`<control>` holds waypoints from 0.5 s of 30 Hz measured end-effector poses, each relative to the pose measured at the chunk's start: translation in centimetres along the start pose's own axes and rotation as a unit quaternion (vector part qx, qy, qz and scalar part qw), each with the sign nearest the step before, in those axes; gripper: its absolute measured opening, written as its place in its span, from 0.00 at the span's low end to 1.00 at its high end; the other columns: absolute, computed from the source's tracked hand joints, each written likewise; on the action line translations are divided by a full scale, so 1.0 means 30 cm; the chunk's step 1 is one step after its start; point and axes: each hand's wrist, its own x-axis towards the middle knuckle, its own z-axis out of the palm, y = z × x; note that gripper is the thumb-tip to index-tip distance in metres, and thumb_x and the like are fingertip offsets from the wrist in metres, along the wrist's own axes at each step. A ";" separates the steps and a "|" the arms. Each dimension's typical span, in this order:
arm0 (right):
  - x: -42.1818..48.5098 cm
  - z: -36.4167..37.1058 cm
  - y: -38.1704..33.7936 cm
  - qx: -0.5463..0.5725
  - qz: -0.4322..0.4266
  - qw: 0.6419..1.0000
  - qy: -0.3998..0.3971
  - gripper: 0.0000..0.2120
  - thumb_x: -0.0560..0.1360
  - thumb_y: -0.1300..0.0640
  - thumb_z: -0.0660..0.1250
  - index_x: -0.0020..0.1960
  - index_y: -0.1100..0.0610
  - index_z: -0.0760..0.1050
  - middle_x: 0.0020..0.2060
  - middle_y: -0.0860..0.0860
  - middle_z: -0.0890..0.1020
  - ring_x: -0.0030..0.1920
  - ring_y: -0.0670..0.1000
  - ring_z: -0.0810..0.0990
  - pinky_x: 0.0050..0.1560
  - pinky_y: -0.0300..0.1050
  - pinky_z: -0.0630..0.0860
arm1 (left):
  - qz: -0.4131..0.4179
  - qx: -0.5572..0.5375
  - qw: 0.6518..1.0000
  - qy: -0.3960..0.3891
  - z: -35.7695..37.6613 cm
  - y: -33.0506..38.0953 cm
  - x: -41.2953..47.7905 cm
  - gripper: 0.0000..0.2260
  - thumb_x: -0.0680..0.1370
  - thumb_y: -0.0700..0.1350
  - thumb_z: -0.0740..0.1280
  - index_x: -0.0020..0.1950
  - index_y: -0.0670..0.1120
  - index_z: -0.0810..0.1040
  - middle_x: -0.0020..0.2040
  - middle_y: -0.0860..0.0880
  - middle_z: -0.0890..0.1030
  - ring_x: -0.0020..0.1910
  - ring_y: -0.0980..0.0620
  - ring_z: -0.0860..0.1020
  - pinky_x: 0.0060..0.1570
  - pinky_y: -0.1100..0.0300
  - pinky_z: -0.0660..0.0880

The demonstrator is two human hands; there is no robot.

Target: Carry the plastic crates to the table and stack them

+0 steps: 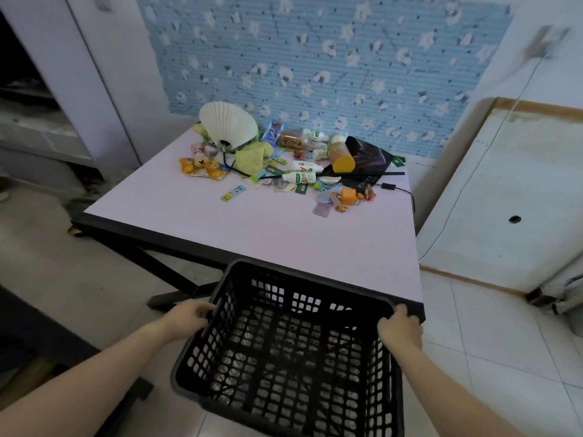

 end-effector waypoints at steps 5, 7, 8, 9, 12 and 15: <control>-0.162 0.078 -0.291 -0.020 -0.094 0.992 -0.081 0.25 0.75 0.57 0.59 0.72 0.56 0.61 0.68 0.62 0.66 0.66 0.63 0.68 0.62 0.53 0.72 | 0.022 -0.026 0.996 0.084 -0.104 -0.022 -0.121 0.16 0.79 0.38 0.62 0.67 0.43 0.75 0.66 0.47 0.78 0.65 0.50 0.75 0.65 0.59 0.70; -0.256 0.130 -0.419 -0.025 -0.139 0.984 -0.108 0.25 0.74 0.57 0.58 0.71 0.56 0.63 0.67 0.61 0.66 0.64 0.62 0.70 0.62 0.53 0.73 | 0.024 -0.044 0.993 0.104 -0.171 -0.094 -0.194 0.17 0.79 0.38 0.61 0.68 0.44 0.75 0.66 0.47 0.77 0.66 0.50 0.74 0.67 0.57 0.70; -0.302 0.153 -0.477 -0.029 -0.162 0.979 -0.120 0.25 0.74 0.57 0.58 0.71 0.56 0.63 0.66 0.61 0.67 0.62 0.62 0.71 0.61 0.53 0.74 | 0.025 -0.051 0.992 0.114 -0.204 -0.123 -0.237 0.17 0.80 0.38 0.60 0.68 0.45 0.75 0.66 0.47 0.77 0.66 0.49 0.74 0.66 0.57 0.70; -0.366 0.182 -0.543 -0.034 -0.192 0.972 -0.134 0.24 0.74 0.57 0.58 0.70 0.56 0.64 0.65 0.61 0.68 0.61 0.61 0.73 0.60 0.52 0.75 | 0.017 -0.056 0.989 0.132 -0.238 -0.171 -0.294 0.17 0.80 0.39 0.60 0.68 0.45 0.75 0.65 0.47 0.77 0.65 0.49 0.75 0.64 0.58 0.70; -0.584 0.289 -0.736 -0.046 -0.293 0.941 -0.165 0.20 0.75 0.55 0.59 0.67 0.55 0.67 0.64 0.59 0.71 0.59 0.60 0.75 0.58 0.50 0.75 | -0.021 -0.072 0.977 0.201 -0.335 -0.350 -0.478 0.16 0.80 0.43 0.61 0.68 0.48 0.74 0.66 0.48 0.77 0.64 0.50 0.75 0.62 0.60 0.71; -0.838 0.411 -0.901 -0.068 -0.404 0.892 -0.190 0.17 0.76 0.55 0.59 0.64 0.55 0.68 0.59 0.56 0.74 0.56 0.58 0.76 0.53 0.48 0.75 | -0.049 -0.077 0.960 0.263 -0.418 -0.541 -0.684 0.16 0.80 0.42 0.61 0.67 0.48 0.75 0.66 0.50 0.77 0.65 0.51 0.75 0.65 0.58 0.71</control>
